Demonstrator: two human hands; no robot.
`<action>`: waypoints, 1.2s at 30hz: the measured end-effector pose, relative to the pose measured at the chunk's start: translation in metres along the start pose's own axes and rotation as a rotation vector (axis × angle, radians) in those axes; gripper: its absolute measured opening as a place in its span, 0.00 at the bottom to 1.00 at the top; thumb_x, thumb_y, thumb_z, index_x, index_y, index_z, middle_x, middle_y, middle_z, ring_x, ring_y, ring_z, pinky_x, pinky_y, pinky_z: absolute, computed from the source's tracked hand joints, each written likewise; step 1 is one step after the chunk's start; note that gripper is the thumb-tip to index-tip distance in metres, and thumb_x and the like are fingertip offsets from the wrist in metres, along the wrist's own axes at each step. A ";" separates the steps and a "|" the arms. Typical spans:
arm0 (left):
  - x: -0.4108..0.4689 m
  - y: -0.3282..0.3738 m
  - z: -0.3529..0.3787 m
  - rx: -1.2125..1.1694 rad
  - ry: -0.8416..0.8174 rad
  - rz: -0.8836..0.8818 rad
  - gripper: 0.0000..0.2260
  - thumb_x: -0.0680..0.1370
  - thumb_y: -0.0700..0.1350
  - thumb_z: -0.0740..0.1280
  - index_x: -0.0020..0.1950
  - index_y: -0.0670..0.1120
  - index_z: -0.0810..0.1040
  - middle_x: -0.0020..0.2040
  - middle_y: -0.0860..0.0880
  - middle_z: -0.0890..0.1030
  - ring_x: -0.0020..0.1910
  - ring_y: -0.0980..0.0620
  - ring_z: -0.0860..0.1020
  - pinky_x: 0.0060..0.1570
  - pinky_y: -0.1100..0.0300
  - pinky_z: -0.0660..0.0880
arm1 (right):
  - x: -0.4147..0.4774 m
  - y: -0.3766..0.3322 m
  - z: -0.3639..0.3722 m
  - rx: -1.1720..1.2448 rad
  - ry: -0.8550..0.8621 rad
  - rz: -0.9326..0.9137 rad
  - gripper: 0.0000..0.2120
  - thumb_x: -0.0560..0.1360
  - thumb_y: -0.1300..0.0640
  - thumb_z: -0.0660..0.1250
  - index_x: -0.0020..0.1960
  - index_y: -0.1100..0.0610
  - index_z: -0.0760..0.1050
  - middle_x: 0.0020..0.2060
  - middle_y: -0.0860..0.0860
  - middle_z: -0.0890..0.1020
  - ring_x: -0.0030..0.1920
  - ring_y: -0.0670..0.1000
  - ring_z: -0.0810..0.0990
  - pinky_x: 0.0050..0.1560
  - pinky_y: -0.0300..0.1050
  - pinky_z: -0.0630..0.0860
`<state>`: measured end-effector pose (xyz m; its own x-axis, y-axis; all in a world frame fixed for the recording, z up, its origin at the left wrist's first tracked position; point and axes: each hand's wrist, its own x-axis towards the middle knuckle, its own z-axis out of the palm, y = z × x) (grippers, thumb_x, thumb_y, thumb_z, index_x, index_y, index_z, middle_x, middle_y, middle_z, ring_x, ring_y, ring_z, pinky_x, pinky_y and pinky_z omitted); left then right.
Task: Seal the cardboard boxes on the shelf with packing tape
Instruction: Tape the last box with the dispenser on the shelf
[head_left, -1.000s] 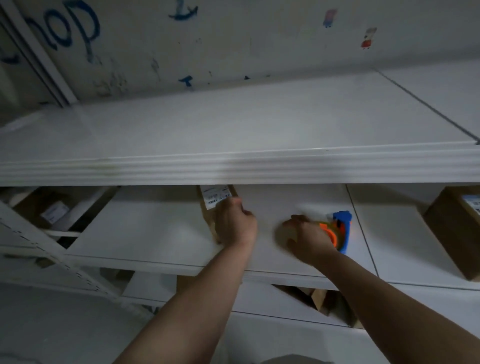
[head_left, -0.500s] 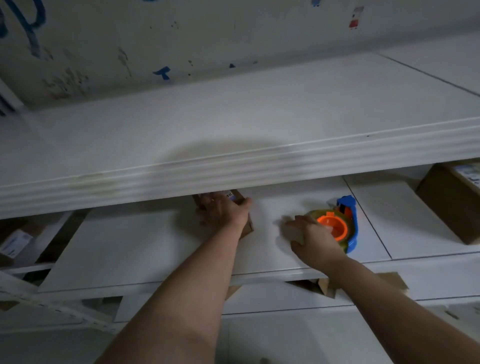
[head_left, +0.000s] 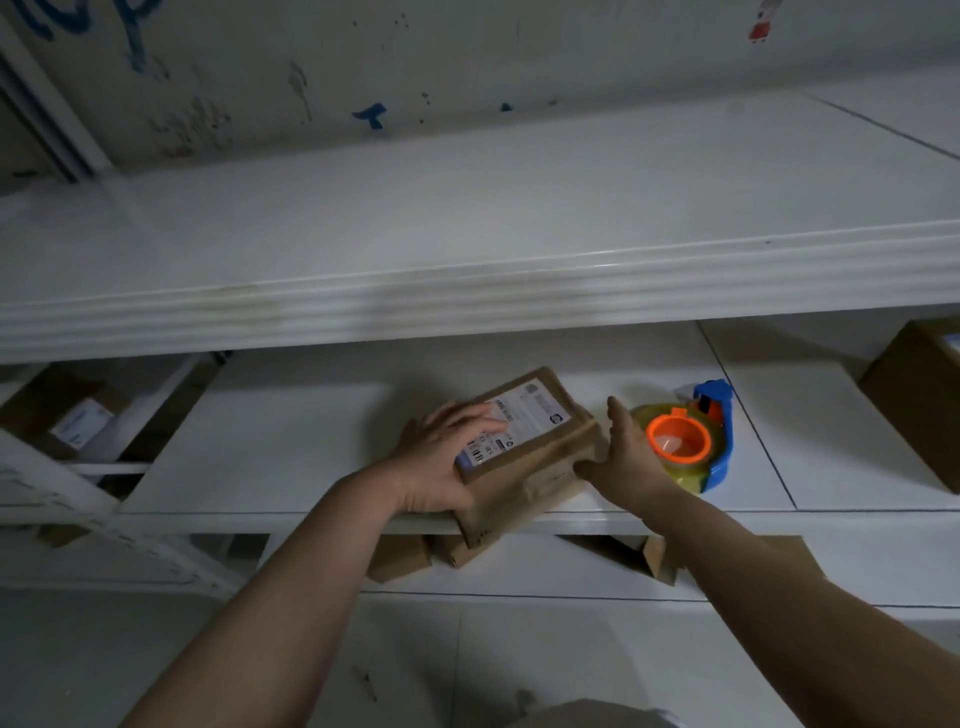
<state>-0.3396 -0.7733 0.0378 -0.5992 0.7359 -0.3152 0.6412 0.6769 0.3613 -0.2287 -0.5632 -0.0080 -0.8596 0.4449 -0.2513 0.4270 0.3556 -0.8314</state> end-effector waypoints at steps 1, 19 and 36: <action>-0.004 0.000 0.003 -0.018 0.016 -0.028 0.39 0.67 0.45 0.71 0.73 0.64 0.60 0.78 0.60 0.47 0.77 0.51 0.43 0.75 0.43 0.46 | 0.000 0.002 0.002 0.022 -0.008 0.007 0.39 0.72 0.61 0.70 0.77 0.57 0.54 0.72 0.56 0.65 0.71 0.56 0.66 0.70 0.53 0.67; -0.014 0.016 0.029 -1.072 0.528 -0.301 0.33 0.72 0.29 0.68 0.70 0.55 0.64 0.59 0.54 0.77 0.57 0.56 0.76 0.49 0.63 0.75 | -0.032 0.002 0.001 0.713 -0.002 0.131 0.22 0.78 0.43 0.61 0.67 0.54 0.69 0.59 0.52 0.79 0.62 0.54 0.75 0.68 0.57 0.67; -0.009 0.010 0.064 -0.954 0.439 -0.527 0.08 0.79 0.47 0.65 0.58 0.52 0.75 0.50 0.53 0.80 0.47 0.54 0.78 0.41 0.60 0.74 | -0.041 0.017 0.021 0.584 -0.061 0.301 0.13 0.81 0.51 0.60 0.61 0.57 0.68 0.52 0.60 0.80 0.51 0.58 0.81 0.49 0.54 0.80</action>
<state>-0.2971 -0.7721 -0.0114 -0.9165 0.1742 -0.3600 -0.2422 0.4746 0.8462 -0.1920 -0.5927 -0.0218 -0.7481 0.4014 -0.5284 0.4439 -0.2891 -0.8481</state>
